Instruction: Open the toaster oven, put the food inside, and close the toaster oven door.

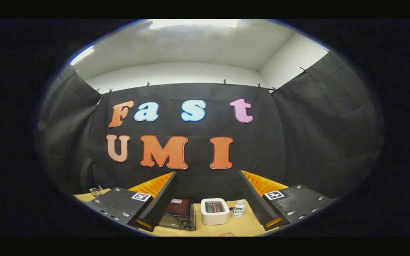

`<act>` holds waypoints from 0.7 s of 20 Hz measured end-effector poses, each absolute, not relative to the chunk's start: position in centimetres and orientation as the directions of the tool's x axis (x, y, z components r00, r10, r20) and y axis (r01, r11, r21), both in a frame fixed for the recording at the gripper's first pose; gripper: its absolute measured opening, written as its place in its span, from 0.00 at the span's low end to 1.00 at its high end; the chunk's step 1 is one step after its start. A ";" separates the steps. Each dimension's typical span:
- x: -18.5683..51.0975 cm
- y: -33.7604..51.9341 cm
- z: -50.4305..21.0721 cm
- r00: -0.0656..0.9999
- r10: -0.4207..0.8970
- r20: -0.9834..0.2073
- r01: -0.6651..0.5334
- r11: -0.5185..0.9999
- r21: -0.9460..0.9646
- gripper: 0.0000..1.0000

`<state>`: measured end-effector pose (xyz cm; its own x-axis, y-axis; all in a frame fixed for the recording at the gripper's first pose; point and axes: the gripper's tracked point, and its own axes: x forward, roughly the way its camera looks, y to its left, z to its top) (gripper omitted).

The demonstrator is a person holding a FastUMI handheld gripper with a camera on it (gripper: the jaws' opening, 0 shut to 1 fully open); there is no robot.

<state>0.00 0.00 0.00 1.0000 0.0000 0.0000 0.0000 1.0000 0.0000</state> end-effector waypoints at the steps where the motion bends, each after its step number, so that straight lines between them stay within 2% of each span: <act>1: 0.0 0.1 0.0 1.000 -0.004 -0.002 0.004 1.000 0.000 0.99; 9: 0.0 1.3 0.0 1.000 0.005 -0.019 -0.006 0.998 -0.055 0.99; 14: -0.3 0.7 0.0 0.999 -0.004 -0.036 0.003 1.000 -0.025 0.99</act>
